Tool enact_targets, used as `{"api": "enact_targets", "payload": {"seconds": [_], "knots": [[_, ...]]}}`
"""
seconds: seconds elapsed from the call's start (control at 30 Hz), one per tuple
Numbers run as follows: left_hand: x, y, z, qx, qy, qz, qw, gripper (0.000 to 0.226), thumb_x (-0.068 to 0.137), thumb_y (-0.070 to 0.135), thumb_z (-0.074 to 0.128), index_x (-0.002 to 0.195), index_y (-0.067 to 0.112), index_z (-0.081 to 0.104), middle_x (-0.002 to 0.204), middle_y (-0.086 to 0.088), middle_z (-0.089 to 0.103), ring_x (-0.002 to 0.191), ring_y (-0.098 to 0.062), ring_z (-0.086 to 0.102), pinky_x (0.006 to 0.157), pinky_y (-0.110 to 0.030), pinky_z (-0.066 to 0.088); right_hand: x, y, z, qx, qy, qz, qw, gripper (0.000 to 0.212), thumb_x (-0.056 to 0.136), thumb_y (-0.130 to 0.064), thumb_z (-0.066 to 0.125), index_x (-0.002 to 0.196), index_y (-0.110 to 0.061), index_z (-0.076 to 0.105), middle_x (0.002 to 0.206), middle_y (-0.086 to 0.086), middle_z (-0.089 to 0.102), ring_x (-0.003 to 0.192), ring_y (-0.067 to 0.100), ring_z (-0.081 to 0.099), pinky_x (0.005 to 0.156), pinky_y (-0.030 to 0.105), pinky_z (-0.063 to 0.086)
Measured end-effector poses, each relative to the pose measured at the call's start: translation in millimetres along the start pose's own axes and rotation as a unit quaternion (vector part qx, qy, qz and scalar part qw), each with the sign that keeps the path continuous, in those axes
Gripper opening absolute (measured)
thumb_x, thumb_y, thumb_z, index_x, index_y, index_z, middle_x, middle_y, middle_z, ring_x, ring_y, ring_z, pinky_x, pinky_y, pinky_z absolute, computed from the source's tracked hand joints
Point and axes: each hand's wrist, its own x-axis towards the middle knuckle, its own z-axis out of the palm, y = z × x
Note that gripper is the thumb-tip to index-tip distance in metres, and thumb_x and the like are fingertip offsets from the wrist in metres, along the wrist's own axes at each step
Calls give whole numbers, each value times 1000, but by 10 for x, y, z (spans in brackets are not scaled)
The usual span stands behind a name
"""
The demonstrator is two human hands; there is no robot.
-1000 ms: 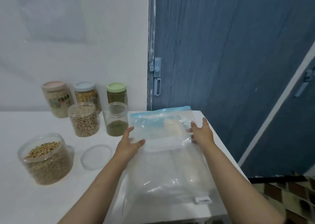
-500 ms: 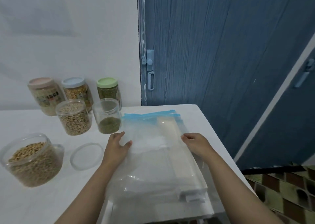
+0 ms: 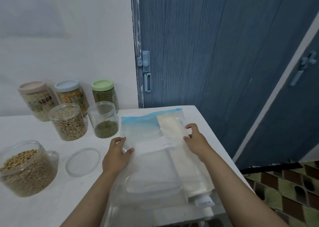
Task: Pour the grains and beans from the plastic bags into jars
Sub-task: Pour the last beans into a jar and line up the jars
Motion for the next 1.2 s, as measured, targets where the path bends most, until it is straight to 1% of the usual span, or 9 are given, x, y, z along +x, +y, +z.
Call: {"api": "enact_targets", "payload": {"seconds": [0.13,0.23,0.43,0.63,0.73,0.8,0.93,1.1,1.2], "knots": [[2,-17,1,5,2,-5,1000,57,95,42,60,146,22,45,144,12,36,89,-11,57,77,-30,46,-60,10,-118,43,8,-5,999,47,99,-35,60,143,-32,41,110,-2,51,102,16,50,77,27,41],[8,-13,-4,19,-1,-5,1000,57,96,43,59,147,22,43,146,11,34,88,-12,57,77,-30,45,-50,32,-284,56,49,-5,997,50,97,-46,59,143,-32,47,117,1,53,109,17,49,89,29,40],[8,16,-25,30,-9,1,999,58,96,42,58,148,22,42,147,10,33,93,-13,57,81,-32,47,-41,37,-604,15,182,-79,980,41,106,-30,44,147,-22,49,130,6,61,110,19,54,93,26,39],[63,120,-74,-7,-27,-13,1000,64,96,38,61,150,12,39,151,-2,30,111,-21,54,95,-32,41,-23,-272,-768,-93,247,-202,943,42,107,-29,42,149,-27,46,122,8,59,110,25,54,94,33,43],[63,246,-147,-34,-70,-41,996,70,97,39,59,153,8,30,156,-6,21,135,-23,40,109,-32,32,-87,-584,-714,-76,213,-244,943,40,107,-22,42,146,-24,50,125,7,62,112,22,55,92,24,38],[34,365,-215,-33,-115,-67,991,78,97,47,55,156,10,20,160,-8,9,144,-25,30,115,-33,25,-101,-751,-590,-59,148,-215,964,38,107,-19,38,142,-23,52,128,7,62,108,20,55,83,21,36],[-43,623,-331,144,-181,-57,971,78,97,66,35,159,26,7,165,-11,-12,151,-39,4,120,-48,13,-150,-773,-127,-83,-25,-98,991,42,107,-16,32,147,-18,42,144,7,51,128,28,49,99,28,40],[-185,679,-125,241,-273,-31,931,69,101,62,17,159,27,1,166,-6,-9,153,-34,-5,123,-52,5,-237,-407,421,-122,-65,-60,989,48,99,-9,42,146,-18,37,133,10,54,119,28,53,88,28,41],[-348,565,60,268,-251,-46,929,65,103,58,14,159,27,-1,166,-3,-13,152,-32,-11,121,-54,-1,-249,-197,526,-156,-61,-71,983,63,93,0,43,150,-21,31,127,10,48,116,27,51,85,24,38]]}}
